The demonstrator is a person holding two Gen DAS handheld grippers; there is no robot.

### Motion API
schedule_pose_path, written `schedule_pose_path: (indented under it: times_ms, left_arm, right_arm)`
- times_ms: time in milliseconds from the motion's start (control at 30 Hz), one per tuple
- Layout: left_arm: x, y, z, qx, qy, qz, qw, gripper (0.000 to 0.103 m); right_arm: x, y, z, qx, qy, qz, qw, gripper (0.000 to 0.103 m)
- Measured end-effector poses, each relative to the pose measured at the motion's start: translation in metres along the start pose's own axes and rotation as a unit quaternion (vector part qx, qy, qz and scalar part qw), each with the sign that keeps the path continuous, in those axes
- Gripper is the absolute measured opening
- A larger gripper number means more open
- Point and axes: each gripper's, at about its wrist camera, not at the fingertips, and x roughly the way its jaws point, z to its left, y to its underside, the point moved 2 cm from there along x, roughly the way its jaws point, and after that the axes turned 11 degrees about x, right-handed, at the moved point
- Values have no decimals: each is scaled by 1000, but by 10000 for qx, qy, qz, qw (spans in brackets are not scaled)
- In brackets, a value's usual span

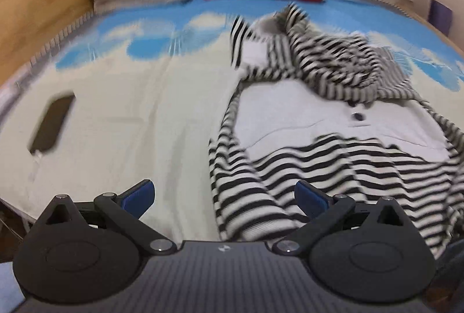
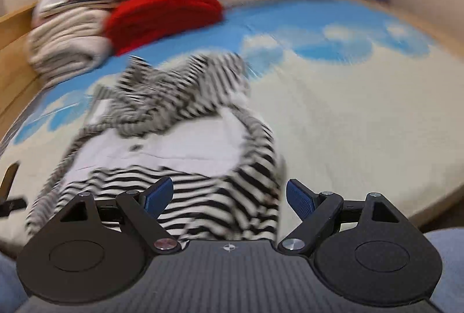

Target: Fold small clothes

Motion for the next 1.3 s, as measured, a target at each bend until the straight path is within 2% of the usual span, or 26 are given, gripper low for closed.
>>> schedule_pose_path:
  times_ms: [100,233,333,367,400,433,467,533,667,767,833,933,1000,1067,1100,1167,1233,1300]
  left_arm:
    - [36,-8,19,-361,266,342,9984,103]
    - [74,-12,29,-421,625,770,9942,103]
    - [86,-7,23,-439,1068,1123,9869,100]
    - [82,-7,20,-369,1061,1067,9879,93]
    - [75,-8,15,-223,1181,1003,9877,59]
    - [69,-8,10,-103,1367,980,9857,15]
    - [62,-8,8,-103,1476,950,9844,14]
    - [48,-11,7,-61,1515,807,9851,12]
    - [8,-20,19,-265,1764,436,9830,11]
    - [-24,-19,26,-228,1921,275,9807,11]
    - [-41,-6,30,-259,2011,335,9787,11]
    - [-53,22,34,-475,2155,624,9733,11]
    - [-57,36,38,-668,2223,784,9695,11]
    - [-58,36,45,-866,2302,859,9655,11]
    - [-59,30,48,-920,2337,858,9641,11]
    - [-56,-3,56,-902,2383,760,9640,11]
    - [-45,-53,60,-710,2205,526,9714,10]
    - [-17,-117,55,-590,1822,386,9807,9]
  right_arm:
    - [31,-2,-13,259,-62,375,9989,86]
    - [61,0,-10,357,-68,793,9962,87]
    - [81,9,0,-18,374,1133,9929,87]
    - [82,12,4,-242,457,1114,9924,84]
    - [80,16,8,-466,536,1074,9917,76]
    - [76,19,12,-641,510,1095,9906,39]
    - [71,21,13,-734,386,1158,9898,13]
    - [62,20,12,-645,170,1293,9894,12]
    - [21,-4,7,-240,-366,1080,9932,11]
    - [-16,-16,-1,5,-705,1015,9923,11]
    - [-39,-15,-10,177,-864,1100,9900,11]
    - [-61,1,-30,622,-906,1361,9846,11]
    - [-69,10,-42,889,-869,1519,9805,11]
    - [-69,9,-47,1059,-814,1621,9777,11]
    - [-68,4,-46,1109,-811,1652,9766,11]
    - [-62,-18,-36,1178,-885,1657,9751,11]
    - [-44,-54,-18,1132,-1034,1523,9764,11]
    - [-5,-104,6,982,-898,1306,9825,11]
